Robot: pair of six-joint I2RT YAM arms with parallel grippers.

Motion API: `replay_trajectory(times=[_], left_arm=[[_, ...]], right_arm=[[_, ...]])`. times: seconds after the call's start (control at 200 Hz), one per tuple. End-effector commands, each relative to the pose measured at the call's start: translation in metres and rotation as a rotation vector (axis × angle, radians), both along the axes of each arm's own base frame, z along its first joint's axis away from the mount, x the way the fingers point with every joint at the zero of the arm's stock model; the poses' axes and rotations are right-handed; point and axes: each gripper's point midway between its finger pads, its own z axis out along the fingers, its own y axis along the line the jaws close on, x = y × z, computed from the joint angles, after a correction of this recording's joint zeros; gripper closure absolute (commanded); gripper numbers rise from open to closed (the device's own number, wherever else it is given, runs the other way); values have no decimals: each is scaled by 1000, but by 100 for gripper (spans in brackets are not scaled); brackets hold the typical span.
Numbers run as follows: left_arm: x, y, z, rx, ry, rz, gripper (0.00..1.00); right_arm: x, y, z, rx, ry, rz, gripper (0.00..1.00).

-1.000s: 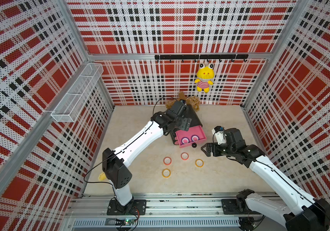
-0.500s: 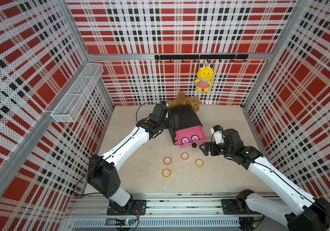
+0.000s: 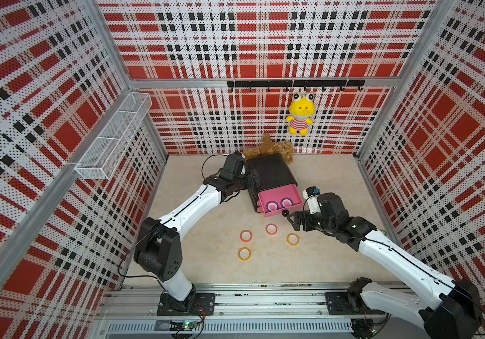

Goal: Place the transparent tape into the drawer according to color
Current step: Close the drawer of the storage box.

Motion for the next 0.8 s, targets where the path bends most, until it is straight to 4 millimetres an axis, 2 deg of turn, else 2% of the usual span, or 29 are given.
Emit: replay_trajectory(times=[0.0,0.221,0.792], left_arm=[[6,-8,-5,-36,10,-20,29],[8,-11,-18,-39,31,-24,35],[8,-10,-21,-47,38,-36,38]], right_arm=[[6,2,8,16,-46,-20,2],[8,10,2,11,-52,-2,7],[14,27,-21,-18,-107,1,27]])
